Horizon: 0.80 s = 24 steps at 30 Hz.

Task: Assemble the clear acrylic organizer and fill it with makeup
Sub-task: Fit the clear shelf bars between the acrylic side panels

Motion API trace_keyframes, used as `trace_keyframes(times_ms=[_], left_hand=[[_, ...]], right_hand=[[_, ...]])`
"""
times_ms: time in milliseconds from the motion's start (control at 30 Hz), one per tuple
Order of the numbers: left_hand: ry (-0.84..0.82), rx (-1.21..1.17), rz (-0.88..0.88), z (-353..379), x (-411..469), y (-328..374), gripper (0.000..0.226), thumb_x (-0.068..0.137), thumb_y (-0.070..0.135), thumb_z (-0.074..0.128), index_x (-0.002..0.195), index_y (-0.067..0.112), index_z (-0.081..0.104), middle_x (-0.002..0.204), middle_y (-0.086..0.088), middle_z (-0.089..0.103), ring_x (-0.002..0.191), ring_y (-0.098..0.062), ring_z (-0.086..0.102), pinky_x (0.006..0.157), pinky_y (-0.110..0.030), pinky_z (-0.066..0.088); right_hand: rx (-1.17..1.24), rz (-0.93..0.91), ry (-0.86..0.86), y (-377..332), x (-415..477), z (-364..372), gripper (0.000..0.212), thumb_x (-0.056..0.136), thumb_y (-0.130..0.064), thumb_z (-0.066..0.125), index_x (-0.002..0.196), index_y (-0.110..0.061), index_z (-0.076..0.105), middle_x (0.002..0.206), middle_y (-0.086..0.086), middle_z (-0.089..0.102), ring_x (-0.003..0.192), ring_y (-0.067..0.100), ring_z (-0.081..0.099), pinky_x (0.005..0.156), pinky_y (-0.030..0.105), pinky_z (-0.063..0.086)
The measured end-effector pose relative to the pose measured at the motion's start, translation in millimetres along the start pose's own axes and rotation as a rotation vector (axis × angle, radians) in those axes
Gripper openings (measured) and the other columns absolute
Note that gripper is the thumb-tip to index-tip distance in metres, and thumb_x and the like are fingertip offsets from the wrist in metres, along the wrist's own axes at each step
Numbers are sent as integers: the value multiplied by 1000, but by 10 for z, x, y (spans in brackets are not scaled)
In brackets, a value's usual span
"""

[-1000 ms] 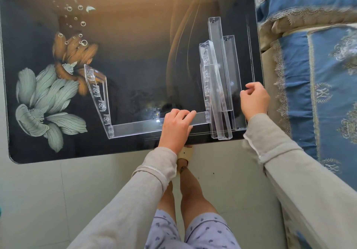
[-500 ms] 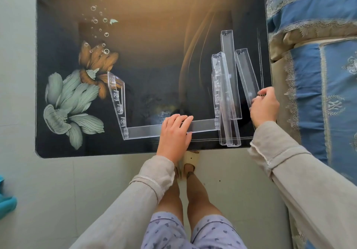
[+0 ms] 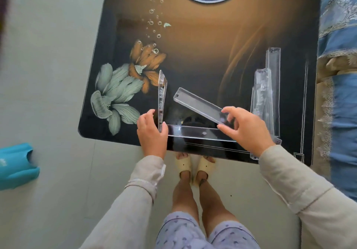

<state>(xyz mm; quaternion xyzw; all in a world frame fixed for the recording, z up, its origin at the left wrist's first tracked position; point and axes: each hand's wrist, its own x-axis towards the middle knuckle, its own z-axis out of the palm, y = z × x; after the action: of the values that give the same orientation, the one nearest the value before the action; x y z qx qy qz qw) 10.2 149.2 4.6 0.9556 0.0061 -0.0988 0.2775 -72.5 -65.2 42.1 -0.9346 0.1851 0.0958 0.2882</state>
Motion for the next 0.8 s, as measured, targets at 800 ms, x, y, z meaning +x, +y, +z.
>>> trace_keyframes(times_ms=[800], left_hand=[[-127,-171,-152,155,68,-176,27,92,7,45,116,8,57,103,-11,59,82,-13,47,64,-11,36]], right_hand=[[-195,-220,-252,-82,353,367,43,85,-36,61,124,-22,55,106,5,64,93,24,62,80,39,57]])
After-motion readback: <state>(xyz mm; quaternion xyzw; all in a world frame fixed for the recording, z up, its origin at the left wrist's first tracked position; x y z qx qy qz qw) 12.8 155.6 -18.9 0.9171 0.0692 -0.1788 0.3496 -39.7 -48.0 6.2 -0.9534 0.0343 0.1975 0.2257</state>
